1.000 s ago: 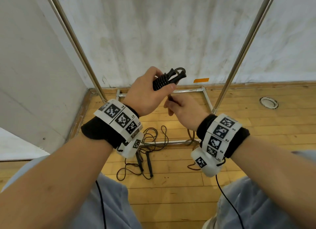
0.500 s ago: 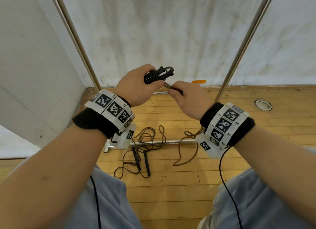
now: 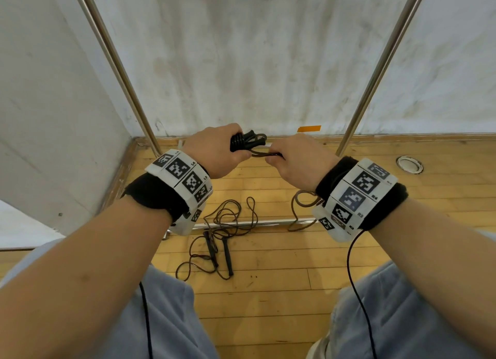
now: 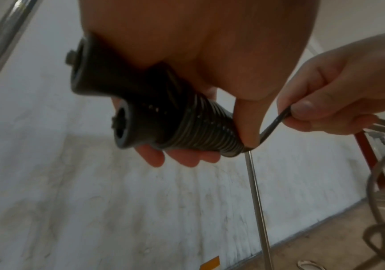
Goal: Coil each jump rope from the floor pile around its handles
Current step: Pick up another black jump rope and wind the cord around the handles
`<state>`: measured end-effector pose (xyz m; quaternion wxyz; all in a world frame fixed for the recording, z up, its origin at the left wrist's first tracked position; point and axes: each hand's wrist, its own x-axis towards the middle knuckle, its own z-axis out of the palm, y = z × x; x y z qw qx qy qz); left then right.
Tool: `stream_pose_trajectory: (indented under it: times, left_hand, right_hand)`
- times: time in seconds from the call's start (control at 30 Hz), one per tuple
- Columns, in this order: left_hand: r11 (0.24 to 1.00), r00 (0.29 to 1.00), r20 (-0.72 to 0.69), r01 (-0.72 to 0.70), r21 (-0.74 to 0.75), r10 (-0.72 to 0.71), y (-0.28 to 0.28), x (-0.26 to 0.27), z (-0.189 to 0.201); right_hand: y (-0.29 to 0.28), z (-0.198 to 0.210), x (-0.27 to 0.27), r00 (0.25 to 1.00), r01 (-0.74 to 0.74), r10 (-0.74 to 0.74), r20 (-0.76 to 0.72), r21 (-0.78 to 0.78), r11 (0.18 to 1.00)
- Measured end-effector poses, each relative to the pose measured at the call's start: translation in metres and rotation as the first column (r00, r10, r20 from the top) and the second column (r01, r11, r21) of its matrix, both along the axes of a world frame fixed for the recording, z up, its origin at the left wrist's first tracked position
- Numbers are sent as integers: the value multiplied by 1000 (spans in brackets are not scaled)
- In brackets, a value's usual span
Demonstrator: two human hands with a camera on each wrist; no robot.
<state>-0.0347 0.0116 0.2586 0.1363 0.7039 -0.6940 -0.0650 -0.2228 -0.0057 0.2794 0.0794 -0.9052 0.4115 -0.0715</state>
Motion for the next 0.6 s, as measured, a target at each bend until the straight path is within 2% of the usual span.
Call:
stream_pose_trajectory:
  times: [0.17, 0.33, 0.47, 0.6]
  left_hand:
    - [988, 993, 69, 83, 130, -93, 1, -14, -4]
    - [960, 975, -3, 218, 176, -221, 7, -21, -2]
    - [951, 959, -34, 283, 124, -281, 13, -25, -2]
    - [958, 956, -56, 286, -14, -287, 19, -30, 0]
  right_hand:
    - [-2, -4, -3, 1000, -6, 8, 23, -53, 999]
    - [-6, -6, -6, 988, 39, -30, 153, -60, 997]
    - [-11, -4, -8, 942, 141, -163, 292, 96, 985]
    - [-16, -1, -10, 816, 101, -264, 514, 323, 941]
